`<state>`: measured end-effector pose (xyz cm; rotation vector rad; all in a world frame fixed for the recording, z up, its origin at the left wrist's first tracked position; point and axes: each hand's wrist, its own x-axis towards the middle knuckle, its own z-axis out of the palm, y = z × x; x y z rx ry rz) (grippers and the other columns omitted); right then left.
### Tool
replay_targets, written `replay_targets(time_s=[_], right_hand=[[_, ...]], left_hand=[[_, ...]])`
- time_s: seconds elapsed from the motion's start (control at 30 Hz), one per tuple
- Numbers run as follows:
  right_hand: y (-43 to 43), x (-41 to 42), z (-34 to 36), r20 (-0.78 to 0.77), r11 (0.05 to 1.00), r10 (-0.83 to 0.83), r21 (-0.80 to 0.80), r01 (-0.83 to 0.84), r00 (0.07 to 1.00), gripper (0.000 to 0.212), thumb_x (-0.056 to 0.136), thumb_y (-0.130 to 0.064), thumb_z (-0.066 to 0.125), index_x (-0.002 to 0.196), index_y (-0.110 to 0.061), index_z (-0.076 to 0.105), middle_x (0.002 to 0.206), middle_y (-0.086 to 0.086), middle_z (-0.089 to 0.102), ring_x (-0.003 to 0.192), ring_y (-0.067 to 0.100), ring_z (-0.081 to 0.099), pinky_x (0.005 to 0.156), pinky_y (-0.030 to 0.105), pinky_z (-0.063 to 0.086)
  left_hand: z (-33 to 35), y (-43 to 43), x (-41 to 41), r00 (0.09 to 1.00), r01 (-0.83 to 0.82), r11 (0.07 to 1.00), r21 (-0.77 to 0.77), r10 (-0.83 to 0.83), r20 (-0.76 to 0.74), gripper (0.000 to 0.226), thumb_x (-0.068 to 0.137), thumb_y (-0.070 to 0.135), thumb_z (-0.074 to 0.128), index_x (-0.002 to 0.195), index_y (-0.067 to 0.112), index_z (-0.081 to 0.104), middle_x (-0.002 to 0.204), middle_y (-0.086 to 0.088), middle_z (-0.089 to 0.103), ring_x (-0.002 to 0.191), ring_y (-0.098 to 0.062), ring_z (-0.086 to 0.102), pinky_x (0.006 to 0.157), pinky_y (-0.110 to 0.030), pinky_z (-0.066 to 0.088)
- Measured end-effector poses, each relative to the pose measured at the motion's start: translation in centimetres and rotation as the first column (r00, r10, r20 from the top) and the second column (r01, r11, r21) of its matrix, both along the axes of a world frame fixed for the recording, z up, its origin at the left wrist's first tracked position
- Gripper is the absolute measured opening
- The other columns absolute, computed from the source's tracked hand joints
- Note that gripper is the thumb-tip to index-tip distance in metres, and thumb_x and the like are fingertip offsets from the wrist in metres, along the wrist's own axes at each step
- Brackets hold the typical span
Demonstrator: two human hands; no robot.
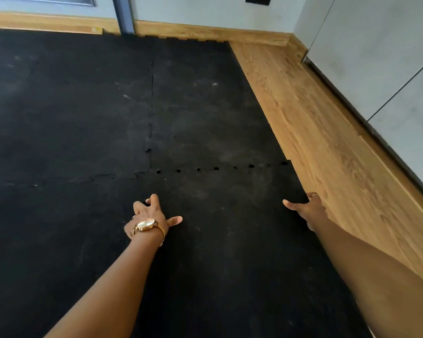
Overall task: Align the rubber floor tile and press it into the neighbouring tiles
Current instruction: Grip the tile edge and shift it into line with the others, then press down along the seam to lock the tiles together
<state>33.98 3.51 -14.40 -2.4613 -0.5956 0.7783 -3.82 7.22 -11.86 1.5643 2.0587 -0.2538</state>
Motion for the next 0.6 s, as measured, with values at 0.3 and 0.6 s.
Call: replay_targets(time_s=[0.3, 0.6], right_hand=[[1.0, 0.2, 1.5, 0.171, 0.877, 0.348, -0.407, -0.255, 0.922, 0.101, 0.076, -0.059, 0.069, 0.151, -0.013, 0.019, 0.159, 0.016, 0.014, 0.144, 0.042, 0.016, 0.112, 0.06, 0.025], [9.7, -8.7, 1.8, 0.163, 0.414, 0.91, -0.331, -0.848, 0.381, 0.095, 0.083, -0.072, 0.045, 0.154, -0.027, 0.001, 0.163, 0.002, -0.005, 0.148, 0.031, -0.012, 0.115, 0.057, -0.002]], left_hand=[[4.0, 2.0, 2.1, 0.88, 0.24, 0.968, -0.077, -0.251, -0.404, 0.065, 0.081, 0.057, 0.063, 0.132, 0.019, 0.05, 0.126, -0.013, 0.048, 0.119, -0.033, 0.044, 0.079, -0.044, 0.055], [-0.8, 8.5, 1.6, 0.853, 0.506, 0.862, 0.025, -0.496, -0.161, 0.149, 0.043, 0.09, 0.06, 0.152, 0.022, -0.016, 0.159, -0.014, -0.016, 0.145, -0.035, -0.018, 0.116, -0.056, -0.006]])
